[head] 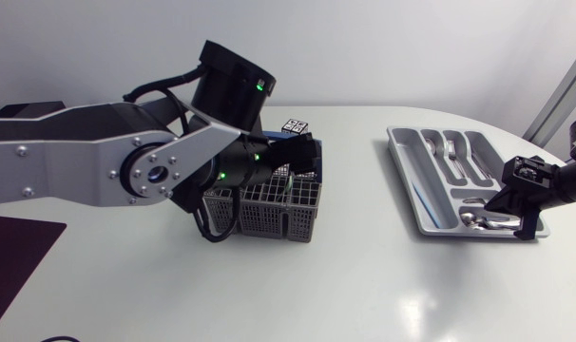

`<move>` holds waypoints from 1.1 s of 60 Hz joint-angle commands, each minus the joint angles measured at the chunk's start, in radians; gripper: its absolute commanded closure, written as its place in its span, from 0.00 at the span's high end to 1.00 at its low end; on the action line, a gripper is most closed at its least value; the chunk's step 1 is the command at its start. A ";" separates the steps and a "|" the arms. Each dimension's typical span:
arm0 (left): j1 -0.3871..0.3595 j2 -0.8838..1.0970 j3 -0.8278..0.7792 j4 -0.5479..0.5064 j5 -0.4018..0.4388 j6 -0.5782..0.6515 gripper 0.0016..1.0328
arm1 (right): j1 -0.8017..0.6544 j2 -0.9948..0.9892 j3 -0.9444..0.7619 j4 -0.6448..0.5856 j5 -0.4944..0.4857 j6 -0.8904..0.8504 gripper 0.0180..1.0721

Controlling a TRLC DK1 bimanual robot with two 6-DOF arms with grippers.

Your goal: Transfer all utensils from the basket to the drawer tray.

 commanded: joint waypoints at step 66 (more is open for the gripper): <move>0.065 0.177 0.075 0.081 0.005 0.050 0.56 | -0.001 -0.310 -0.247 0.147 -0.022 0.052 0.83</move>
